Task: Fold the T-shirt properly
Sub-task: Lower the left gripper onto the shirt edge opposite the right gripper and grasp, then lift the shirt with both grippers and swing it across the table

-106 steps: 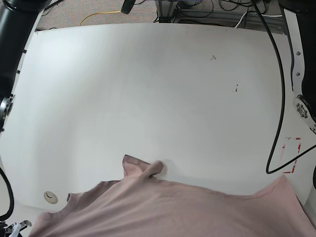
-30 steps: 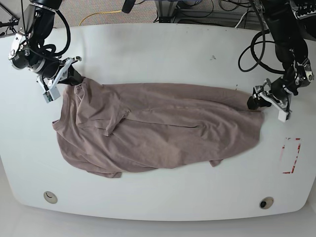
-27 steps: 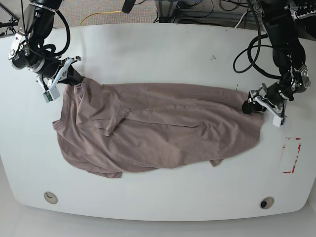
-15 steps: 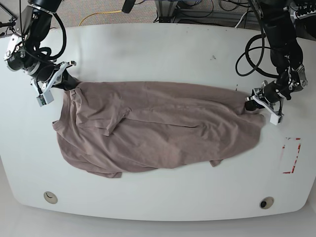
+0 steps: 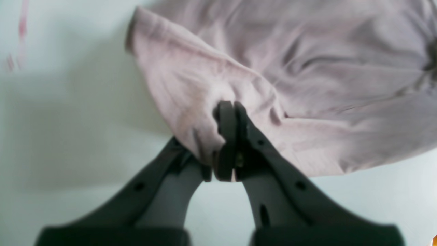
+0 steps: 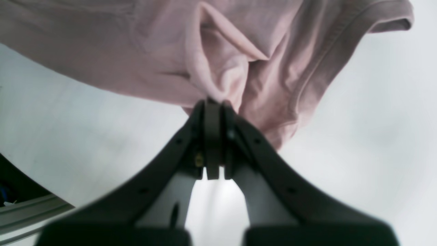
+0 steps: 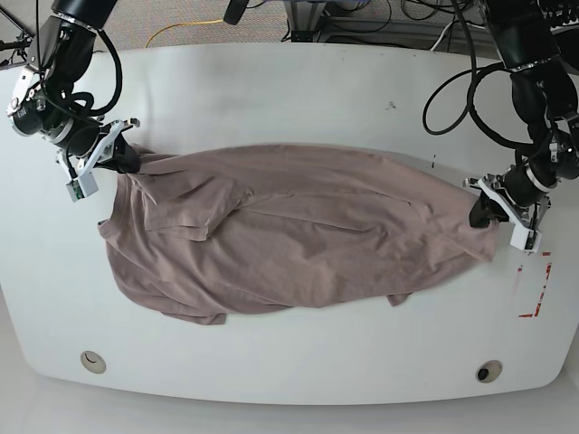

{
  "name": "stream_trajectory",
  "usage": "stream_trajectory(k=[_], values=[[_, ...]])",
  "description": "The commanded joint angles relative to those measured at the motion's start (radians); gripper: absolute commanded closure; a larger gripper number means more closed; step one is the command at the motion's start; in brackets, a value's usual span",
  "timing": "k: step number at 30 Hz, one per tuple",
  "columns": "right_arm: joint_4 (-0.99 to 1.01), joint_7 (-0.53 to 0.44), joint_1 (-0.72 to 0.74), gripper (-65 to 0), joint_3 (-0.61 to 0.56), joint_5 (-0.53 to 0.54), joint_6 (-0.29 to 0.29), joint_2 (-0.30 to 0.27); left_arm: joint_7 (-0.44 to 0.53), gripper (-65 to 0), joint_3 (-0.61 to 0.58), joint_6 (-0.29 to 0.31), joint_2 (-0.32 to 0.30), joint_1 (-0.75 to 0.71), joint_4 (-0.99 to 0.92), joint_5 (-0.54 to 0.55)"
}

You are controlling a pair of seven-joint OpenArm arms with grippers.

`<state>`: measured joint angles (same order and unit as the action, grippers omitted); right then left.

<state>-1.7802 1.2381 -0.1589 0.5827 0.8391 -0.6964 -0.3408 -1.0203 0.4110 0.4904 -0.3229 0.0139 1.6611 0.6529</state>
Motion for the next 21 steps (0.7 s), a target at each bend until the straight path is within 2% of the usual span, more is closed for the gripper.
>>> stream_trajectory(k=[1, 4, 9, 14, 18, 21], values=[[-0.016, -0.017, 0.012, 0.0, 0.007, 0.015, -0.002, -0.017, -0.013, -0.4, 0.033, 0.014, -0.028, 0.004, 0.077, -0.012], [-0.017, -0.017, 0.026, 0.0, 0.009, 0.015, -0.002, -0.017, -0.028, -0.4, 0.038, 0.055, -0.031, -0.001, 0.146, -0.012], [-0.014, -0.017, 0.057, 0.0, 0.079, 0.016, -0.002, -0.017, -0.028, -0.4, 0.116, 0.058, -0.032, -0.018, 0.225, -0.012], [-0.014, -0.014, 0.166, 0.0, 0.066, 0.015, -0.002, -0.03, -0.028, -0.4, 0.131, 0.058, -0.031, 0.079, 0.228, -0.014], [-0.013, -0.013, 0.233, 0.0, 0.049, 0.015, -0.002, -0.067, -0.032, -0.4, 0.13, 0.057, -0.034, 0.154, 0.225, -0.017], [-0.013, -0.013, 0.282, 0.0, 0.016, 0.015, -0.002, -0.079, -0.09, -0.4, 0.13, 0.057, -0.034, 0.232, 0.222, -0.018]])
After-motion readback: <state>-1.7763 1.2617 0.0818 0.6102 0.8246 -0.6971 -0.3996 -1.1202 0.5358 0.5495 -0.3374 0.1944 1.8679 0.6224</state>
